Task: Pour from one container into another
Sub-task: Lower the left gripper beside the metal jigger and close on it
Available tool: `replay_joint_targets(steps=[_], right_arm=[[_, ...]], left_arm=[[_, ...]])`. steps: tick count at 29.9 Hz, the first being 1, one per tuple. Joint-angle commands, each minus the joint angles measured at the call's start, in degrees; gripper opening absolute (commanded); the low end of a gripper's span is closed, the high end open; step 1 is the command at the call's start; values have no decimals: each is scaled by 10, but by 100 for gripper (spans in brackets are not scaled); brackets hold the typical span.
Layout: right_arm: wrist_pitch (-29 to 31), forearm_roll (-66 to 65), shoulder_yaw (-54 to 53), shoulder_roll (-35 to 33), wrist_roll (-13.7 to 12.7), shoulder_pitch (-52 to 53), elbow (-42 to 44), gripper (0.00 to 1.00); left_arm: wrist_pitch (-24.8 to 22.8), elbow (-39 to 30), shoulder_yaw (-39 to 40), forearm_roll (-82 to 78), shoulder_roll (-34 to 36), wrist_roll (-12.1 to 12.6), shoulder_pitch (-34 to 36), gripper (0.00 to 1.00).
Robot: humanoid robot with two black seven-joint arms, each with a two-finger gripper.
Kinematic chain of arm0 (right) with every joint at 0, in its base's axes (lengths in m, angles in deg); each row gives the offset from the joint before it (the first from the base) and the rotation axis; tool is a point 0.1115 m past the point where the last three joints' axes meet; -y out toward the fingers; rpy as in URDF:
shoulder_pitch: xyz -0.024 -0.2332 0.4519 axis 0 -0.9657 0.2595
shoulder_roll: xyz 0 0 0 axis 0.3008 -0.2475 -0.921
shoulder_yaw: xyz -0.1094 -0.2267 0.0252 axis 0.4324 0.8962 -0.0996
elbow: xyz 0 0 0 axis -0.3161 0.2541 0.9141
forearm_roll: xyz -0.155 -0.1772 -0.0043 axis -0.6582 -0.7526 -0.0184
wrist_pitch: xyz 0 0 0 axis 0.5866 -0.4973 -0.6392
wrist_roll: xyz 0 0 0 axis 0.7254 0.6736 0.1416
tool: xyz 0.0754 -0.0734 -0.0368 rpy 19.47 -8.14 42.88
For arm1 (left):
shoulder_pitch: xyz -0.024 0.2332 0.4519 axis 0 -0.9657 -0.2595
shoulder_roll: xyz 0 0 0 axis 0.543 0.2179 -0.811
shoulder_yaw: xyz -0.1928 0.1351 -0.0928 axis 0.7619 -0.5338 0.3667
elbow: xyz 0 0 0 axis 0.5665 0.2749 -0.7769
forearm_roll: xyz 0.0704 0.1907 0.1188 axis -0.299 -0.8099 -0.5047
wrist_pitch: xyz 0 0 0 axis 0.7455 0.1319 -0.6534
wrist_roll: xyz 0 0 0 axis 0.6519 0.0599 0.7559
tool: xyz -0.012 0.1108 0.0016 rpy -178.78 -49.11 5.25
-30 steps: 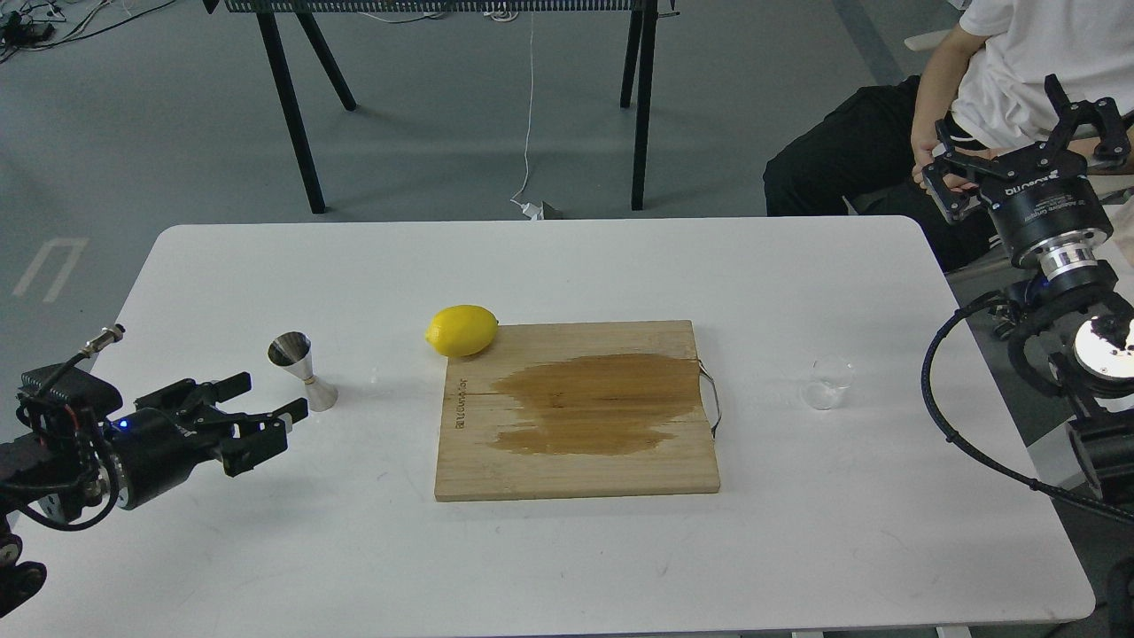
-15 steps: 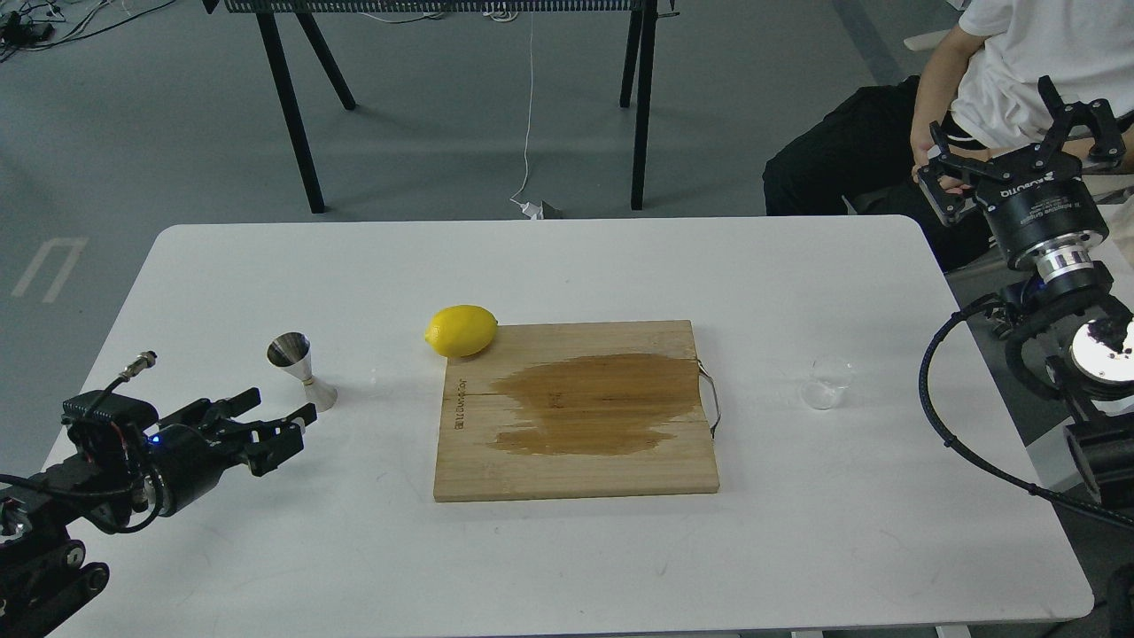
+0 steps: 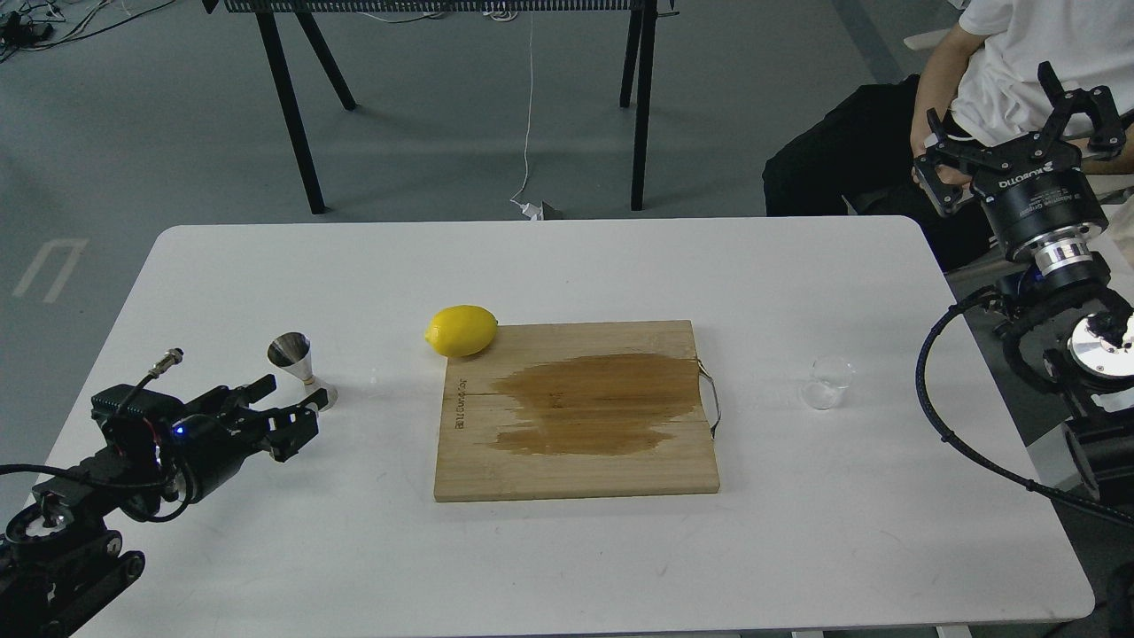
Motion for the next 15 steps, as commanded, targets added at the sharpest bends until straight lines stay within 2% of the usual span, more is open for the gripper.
replay_joint_targets(steps=[1, 4, 10, 15], right_arm=[[0, 0, 0, -2, 0, 0, 1, 100], [0, 0, 0, -2, 0, 0, 1, 100], [0, 0, 0, -1, 0, -1, 2, 100], [0, 0, -1, -1, 0, -1, 2, 100]], left_arm=[[0, 32, -1, -2, -12, 0, 11, 75], [0, 33, -1, 0, -14, 0, 11, 73], [1, 34, 0, 1, -21, -1, 13, 61], [1, 34, 0, 1, -24, -1, 21, 61]])
